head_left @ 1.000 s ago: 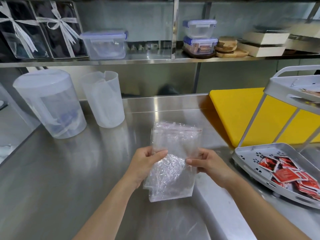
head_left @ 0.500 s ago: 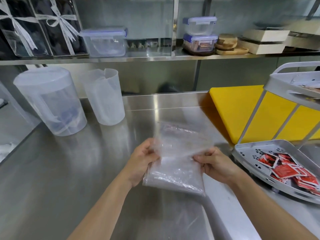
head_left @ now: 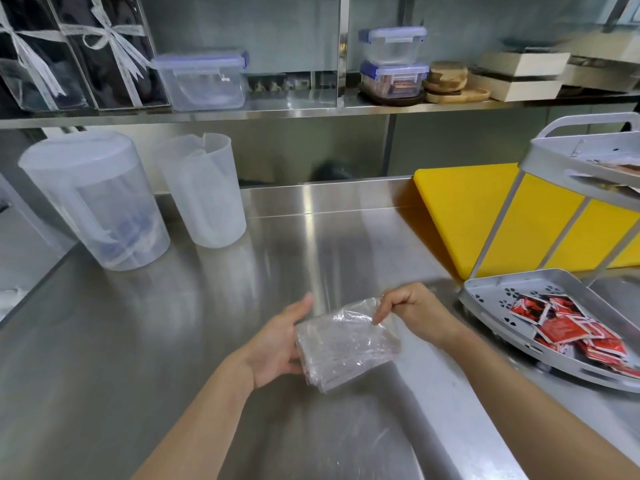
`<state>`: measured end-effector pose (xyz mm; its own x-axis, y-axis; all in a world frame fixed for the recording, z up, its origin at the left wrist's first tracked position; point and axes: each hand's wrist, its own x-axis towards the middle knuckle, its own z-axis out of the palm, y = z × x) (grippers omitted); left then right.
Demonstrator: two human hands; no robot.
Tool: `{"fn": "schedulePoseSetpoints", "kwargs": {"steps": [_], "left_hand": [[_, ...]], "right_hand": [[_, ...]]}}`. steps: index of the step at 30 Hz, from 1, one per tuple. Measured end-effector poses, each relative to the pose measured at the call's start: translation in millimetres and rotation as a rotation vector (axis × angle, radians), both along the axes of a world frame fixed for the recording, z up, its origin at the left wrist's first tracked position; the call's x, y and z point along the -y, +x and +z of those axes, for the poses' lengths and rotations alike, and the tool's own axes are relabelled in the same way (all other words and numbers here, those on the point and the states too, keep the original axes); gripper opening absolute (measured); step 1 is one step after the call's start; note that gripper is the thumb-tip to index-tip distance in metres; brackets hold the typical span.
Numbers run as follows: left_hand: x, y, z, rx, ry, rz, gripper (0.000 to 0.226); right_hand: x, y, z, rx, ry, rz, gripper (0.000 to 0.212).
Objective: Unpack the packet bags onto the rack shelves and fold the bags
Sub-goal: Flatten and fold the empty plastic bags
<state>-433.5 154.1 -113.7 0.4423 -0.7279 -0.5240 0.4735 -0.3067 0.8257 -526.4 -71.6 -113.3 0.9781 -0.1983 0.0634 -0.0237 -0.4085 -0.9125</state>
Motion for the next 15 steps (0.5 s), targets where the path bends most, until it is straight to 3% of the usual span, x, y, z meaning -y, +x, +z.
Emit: {"fn": "schedulePoseSetpoints", "kwargs": {"steps": [3, 5, 12, 15], "left_hand": [[0.1, -5.1, -6.5, 0.013, 0.015, 0.06, 0.116], [-2.0, -7.1, -10.5, 0.027, 0.006, 0.128, 0.122], [-0.7, -14.9, -14.5, 0.16, -0.004, 0.295, 0.082], [1.9, -17.9, -15.8, 0.198, -0.007, 0.403, 0.065]], "right_hand": [[-4.9, 0.7, -3.2, 0.008, 0.014, -0.053, 0.065], [-4.7, -1.5, -6.1, 0.022, 0.087, -0.092, 0.064], [-10.0, -7.4, -13.7, 0.079, 0.304, -0.204, 0.057], [-12.2, -12.0, -16.9, 0.066, 0.541, -0.14, 0.032]]}}
